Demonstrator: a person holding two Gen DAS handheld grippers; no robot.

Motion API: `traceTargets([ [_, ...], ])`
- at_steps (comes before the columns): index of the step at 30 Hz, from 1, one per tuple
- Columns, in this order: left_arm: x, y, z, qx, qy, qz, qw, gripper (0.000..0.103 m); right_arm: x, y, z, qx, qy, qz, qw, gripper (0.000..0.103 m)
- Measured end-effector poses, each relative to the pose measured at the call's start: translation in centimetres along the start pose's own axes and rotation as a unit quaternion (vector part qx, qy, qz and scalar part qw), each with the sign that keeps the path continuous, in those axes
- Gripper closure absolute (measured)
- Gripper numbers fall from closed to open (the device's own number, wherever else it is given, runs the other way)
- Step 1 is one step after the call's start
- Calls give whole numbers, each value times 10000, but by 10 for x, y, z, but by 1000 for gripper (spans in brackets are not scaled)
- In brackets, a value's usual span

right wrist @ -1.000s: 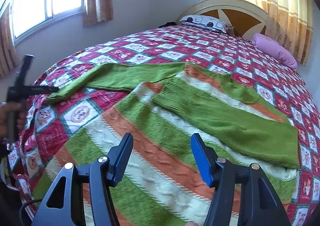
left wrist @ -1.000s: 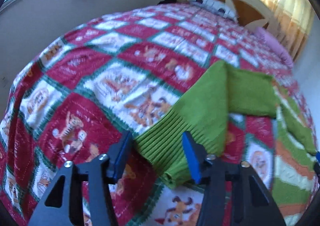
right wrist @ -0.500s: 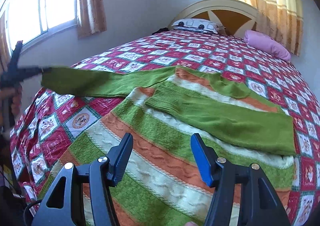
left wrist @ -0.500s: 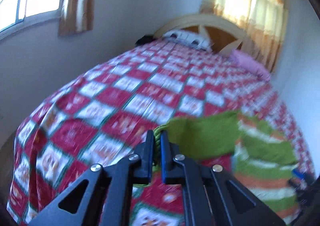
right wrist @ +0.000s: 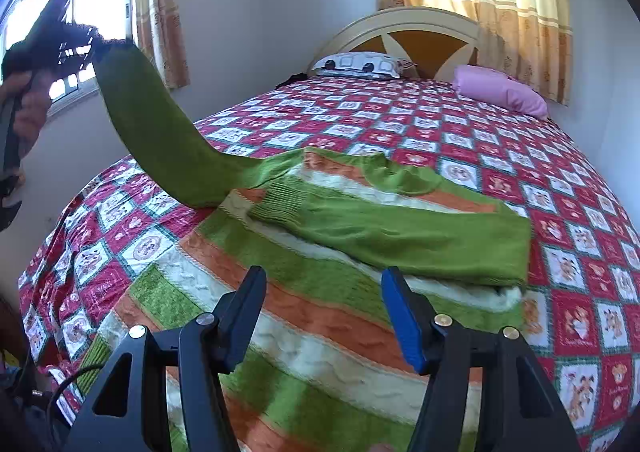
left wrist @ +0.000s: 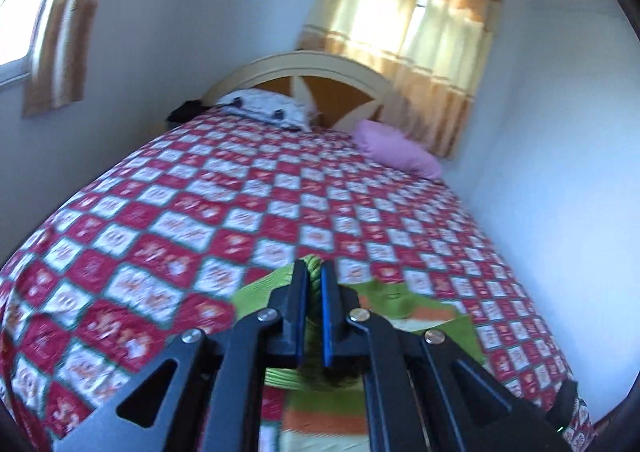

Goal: Fold small clothes
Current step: 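Lift the sleeve with the left gripper, fold it across the body, release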

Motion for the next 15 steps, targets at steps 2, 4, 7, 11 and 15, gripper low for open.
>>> traceTargets([
  [2,-6,6,-22,-139,-105,-31,9998,96,3,-4,-6,-27,-46,19,10000,42],
  [4,-12,12,-45,-288,-195,-67,9994,96,8,-11,-13,-64,-96,42,9999,42],
  [7,-24,16,-77,-477,-356,-40,9982,96,14,-20,-25,-156,-163,65,9997,42],
  [11,-48,9,-123,-682,-582,91,9959,96,18,-32,-38,-275,-212,109,9993,42],
  [15,-78,-14,-163,-822,-758,325,9932,96,17,-45,-48,-404,-237,165,9988,42],
])
Point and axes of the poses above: each gripper's, at about its wrist camera, not at the fingertips, and x roughly against the way its jaws point, z to its left, y to its top, the point moved 7 cm from there along -x, roughly the way its jaws point, and after that the axes turned 1 degree about -x, right-handed, at the moved point
